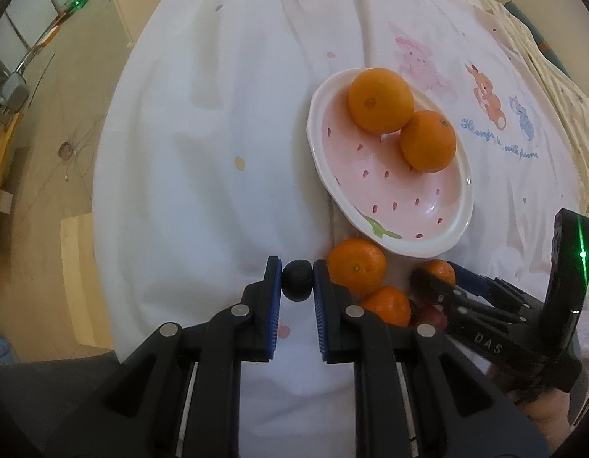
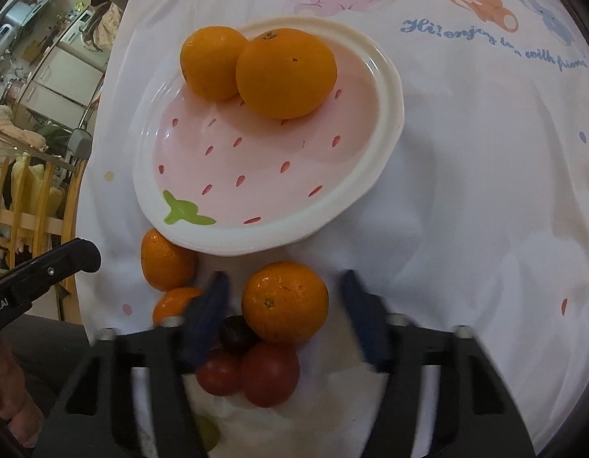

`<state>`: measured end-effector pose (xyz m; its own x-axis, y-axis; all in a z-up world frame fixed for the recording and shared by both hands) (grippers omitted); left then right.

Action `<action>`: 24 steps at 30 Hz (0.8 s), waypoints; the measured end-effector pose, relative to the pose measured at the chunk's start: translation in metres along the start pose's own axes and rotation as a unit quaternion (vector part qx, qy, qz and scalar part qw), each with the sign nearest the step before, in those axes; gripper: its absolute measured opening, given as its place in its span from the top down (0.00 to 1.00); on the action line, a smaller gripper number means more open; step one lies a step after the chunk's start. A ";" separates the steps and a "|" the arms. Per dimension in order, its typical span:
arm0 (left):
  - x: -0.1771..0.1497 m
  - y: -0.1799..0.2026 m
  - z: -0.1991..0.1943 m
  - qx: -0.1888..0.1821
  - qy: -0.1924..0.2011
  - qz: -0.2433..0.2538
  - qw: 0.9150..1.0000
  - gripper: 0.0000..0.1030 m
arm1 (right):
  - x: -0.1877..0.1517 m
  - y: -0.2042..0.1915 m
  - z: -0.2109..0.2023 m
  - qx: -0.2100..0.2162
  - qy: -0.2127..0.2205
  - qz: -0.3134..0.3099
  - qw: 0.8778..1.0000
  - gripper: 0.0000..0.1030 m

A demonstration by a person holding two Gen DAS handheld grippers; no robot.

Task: Organize fruits
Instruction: 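Grasp a tangerine with the right tool while the left tool holds the berry, then carry the tangerine into the pink plate and open the right tool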

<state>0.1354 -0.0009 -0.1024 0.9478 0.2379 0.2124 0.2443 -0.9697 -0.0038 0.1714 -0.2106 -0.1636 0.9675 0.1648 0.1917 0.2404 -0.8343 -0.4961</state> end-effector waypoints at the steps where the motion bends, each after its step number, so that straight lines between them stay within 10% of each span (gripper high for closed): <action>1: 0.000 0.000 0.000 0.001 0.001 0.000 1.000 0.87 | 0.000 0.001 0.000 0.003 -0.001 0.001 1.000 0.56; 24: 0.006 -0.006 -0.021 -0.001 0.051 -0.005 0.999 0.87 | -0.017 0.005 -0.056 0.094 0.051 0.035 0.994 0.57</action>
<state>0.1352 0.0047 -0.0807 0.9193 0.2405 0.3114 0.2529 -0.9675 0.0006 0.1518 -0.2470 -0.1218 0.9717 0.0475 0.2312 0.1925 -0.7267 -0.6595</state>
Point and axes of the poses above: each gripper's, at about its wrist camera, not at the fingertips, and z roughly the way its jaws point, y to its right, x to its top, the point moved 2 cm from there along z, roughly the way its jaws point, and after that the axes turned 10 degrees about x, right-handed, at the moved point
